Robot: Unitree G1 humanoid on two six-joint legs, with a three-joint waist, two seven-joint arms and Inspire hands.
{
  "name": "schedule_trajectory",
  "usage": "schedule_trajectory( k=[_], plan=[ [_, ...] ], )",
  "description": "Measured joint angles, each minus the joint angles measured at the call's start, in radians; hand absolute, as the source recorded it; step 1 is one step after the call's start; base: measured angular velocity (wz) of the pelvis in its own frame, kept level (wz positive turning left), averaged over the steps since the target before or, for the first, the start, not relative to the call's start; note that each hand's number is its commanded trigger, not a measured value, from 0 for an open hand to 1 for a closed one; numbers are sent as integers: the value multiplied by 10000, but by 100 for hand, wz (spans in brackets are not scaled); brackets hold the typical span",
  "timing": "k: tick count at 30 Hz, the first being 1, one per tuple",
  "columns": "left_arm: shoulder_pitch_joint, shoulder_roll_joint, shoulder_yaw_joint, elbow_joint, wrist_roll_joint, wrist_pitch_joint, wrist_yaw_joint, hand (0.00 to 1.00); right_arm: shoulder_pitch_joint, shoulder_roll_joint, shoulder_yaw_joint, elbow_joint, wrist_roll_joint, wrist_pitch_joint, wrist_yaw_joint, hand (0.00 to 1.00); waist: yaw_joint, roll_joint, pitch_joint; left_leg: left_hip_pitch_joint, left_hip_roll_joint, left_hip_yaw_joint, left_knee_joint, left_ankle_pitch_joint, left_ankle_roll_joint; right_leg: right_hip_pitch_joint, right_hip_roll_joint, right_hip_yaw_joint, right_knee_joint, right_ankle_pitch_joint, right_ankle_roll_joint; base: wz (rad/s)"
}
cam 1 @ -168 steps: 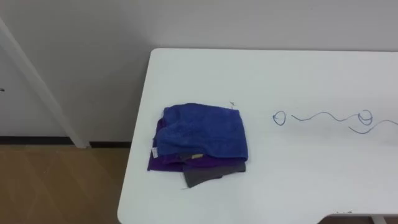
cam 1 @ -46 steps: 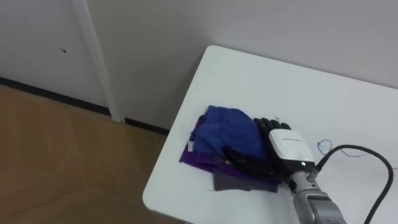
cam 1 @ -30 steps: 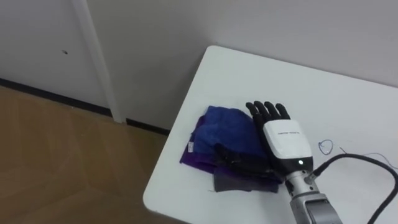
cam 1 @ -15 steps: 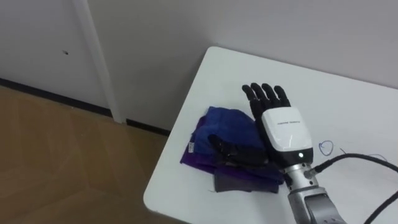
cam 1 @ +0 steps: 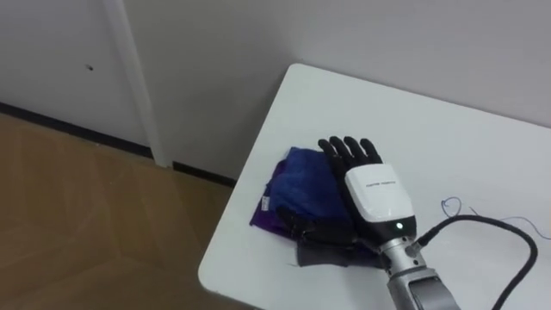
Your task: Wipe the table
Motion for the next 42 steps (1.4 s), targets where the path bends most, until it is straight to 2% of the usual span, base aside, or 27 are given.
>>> schedule_trajectory(
  k=[10,21,22,23,24,30,38,42],
  plan=[
    [-27,4,0,-12,12,-91,10,0,108,-1,0,435,55,-109,37,0,-16,84,-11,10,11,-1,-15,0,-1,83,22,-26,-85,7,9,0],
    [-11,18,215,-32,43,-91,-186,0,95,2,-97,615,277,-88,782,0,-44,108,-6,12,9,-40,-6,0,0,156,3,-145,-100,8,11,3],
    [4,18,214,-34,42,-91,-186,0,97,2,-98,618,295,-85,799,37,-47,111,-4,6,9,-40,3,0,-1,157,1,-148,-100,8,11,4],
    [26,16,209,-38,43,-89,-185,0,108,2,-97,619,333,-83,799,85,-50,115,-4,-8,8,-40,11,0,0,158,-2,-152,-100,8,11,4],
    [42,17,208,-39,42,-83,-182,0,109,1,-98,618,361,-74,799,100,-59,125,-6,-18,7,-40,13,-1,-1,157,-5,-158,-102,7,11,4],
    [120,17,211,-109,46,-76,-156,0,-45,0,-142,538,354,6,395,100,-132,205,-82,-25,-3,-32,13,-1,-1,173,-18,-152,-112,6,13,1],
    [266,7,211,-244,34,-78,-91,0,-204,0,-224,336,570,-8,49,100,-183,148,-114,46,-14,-38,10,0,-1,256,-31,-157,-123,0,23,2],
    [313,-6,219,-241,25,-78,-73,0,-196,0,-554,346,627,-173,89,100,-267,143,-107,119,-48,-35,10,5,9,333,-72,-142,-116,-14,47,0]
  ],
)
